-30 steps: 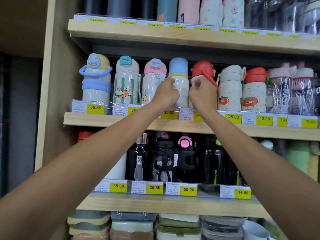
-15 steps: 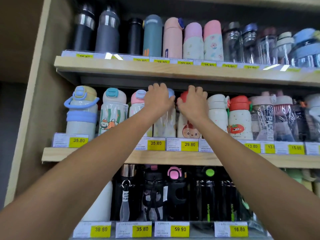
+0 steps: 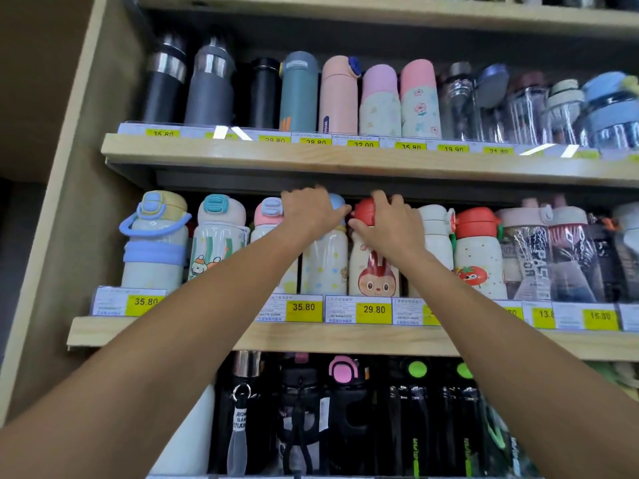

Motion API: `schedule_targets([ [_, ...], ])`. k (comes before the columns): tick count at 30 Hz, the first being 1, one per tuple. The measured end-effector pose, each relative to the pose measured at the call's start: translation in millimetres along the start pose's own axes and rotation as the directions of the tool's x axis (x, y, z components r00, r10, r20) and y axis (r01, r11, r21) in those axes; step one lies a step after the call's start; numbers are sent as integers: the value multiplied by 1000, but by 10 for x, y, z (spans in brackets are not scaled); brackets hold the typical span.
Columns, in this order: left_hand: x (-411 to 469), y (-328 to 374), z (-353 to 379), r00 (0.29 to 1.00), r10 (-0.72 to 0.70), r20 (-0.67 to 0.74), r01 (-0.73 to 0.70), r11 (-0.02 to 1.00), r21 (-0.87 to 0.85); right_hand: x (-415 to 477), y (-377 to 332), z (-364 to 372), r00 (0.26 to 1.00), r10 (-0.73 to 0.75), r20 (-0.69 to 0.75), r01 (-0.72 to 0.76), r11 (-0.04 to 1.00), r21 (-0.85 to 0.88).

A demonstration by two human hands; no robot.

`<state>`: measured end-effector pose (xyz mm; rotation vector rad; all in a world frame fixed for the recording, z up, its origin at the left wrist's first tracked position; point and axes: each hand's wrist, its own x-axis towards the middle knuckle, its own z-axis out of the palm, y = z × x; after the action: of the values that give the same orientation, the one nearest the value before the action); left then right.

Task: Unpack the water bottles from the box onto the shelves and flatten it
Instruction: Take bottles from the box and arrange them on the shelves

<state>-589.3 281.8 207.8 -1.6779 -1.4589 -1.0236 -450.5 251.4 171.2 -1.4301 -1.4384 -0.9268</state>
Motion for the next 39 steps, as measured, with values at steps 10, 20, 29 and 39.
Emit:
schedule_targets([
  [10,51,-11,-27,999,9,51,-4,995,-101,88,-8,-81,991,96,90,-118,954,277],
  [20,113,-34,-193,986,20,166,13,981,-193,120,-13,-97,990,95,102,-120,953,277],
  [29,5,-88,-316,993,15,121,26,944,-328,156,4,-110,985,77,153,-129,920,369],
  [39,-162,-116,-421,996,39,83,-8,938,-346,163,67,-188,989,73,132,-128,869,478],
])
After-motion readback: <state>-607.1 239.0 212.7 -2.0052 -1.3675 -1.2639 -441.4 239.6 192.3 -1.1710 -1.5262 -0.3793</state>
